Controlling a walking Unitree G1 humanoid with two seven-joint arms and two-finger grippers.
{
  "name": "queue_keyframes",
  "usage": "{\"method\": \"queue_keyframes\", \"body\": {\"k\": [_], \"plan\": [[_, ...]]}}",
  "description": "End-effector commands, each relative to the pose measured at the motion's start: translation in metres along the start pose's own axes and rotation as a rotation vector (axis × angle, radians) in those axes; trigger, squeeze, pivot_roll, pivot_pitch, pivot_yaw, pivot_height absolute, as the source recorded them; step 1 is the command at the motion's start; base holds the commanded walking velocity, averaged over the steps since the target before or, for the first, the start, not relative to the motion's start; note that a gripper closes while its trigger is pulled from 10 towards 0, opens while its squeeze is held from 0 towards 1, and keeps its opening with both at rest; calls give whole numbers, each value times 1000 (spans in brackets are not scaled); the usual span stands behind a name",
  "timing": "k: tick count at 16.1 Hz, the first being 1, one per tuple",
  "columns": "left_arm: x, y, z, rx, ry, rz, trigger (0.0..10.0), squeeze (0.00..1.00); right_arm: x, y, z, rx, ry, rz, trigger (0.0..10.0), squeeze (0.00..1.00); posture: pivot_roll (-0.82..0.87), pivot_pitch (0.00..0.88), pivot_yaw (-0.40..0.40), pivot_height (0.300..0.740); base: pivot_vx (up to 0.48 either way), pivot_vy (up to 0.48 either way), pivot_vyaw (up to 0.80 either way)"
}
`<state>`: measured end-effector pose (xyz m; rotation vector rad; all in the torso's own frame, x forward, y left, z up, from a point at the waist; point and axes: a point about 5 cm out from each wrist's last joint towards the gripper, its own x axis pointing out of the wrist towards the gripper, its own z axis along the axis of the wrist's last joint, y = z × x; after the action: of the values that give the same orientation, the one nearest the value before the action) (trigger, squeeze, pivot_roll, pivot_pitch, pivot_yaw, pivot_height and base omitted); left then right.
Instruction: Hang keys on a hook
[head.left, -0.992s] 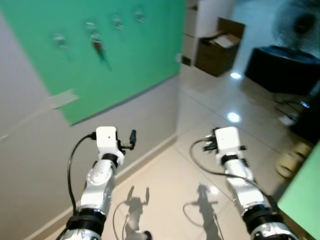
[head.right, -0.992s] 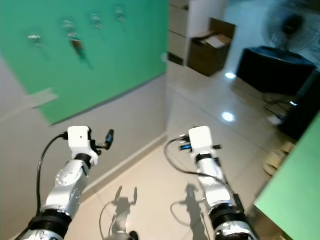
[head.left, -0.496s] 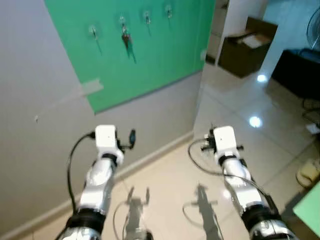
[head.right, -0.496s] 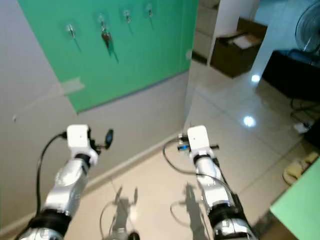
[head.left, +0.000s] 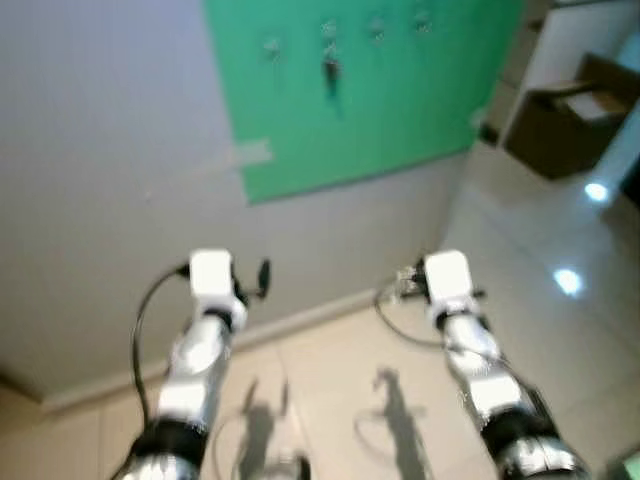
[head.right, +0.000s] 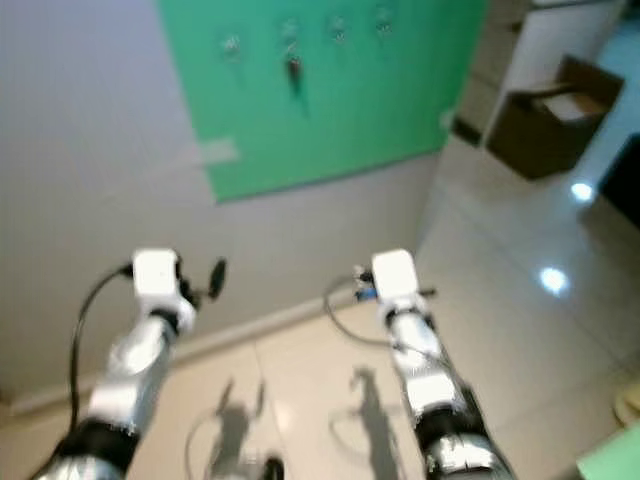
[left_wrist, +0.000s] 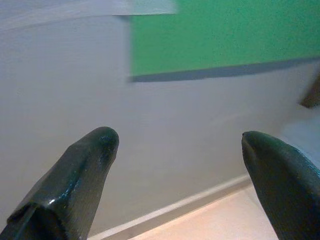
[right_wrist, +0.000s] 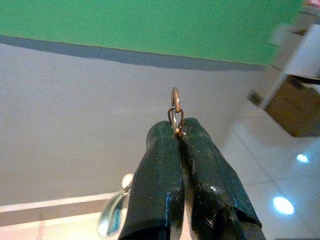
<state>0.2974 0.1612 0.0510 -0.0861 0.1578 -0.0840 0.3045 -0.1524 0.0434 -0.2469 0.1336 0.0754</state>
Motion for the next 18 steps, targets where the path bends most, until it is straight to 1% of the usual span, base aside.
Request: {"method": "queue_keyframes", "body": {"k": [1,2,3,9,10,18], "plan": [[-1,-2,1,2,-4,-2,10000,0,1,-4,4,-6,-26,0,0,1000,-111,0,70,740,0,0,0],[-1,-2,1,1,-4,-1,10000,0,1,-3,5,3,-32,3,0,1000,-111,0,69,740,0,0,0],[-1,-2,1,1,-3,-1,10000,0,2,-4,5,-11,-29,-2,0,1000,-112,0,69,740,0,0,0],[1,-3,2,4,-2,-6,10000,0,3,-4,4,-14,-25,1,0,1000,-113,0,74,740,0,0,0],[2,-2,2,5,-2,-5,10000,0,3,-4,4,-15,-25,1,0,0,-113,0,75,740,0,0,0],[2,-2,3,13,-1,-7,10000,0,2,-3,3,-26,-22,2,0,0,-113,0,79,740,0,0,0]]}}
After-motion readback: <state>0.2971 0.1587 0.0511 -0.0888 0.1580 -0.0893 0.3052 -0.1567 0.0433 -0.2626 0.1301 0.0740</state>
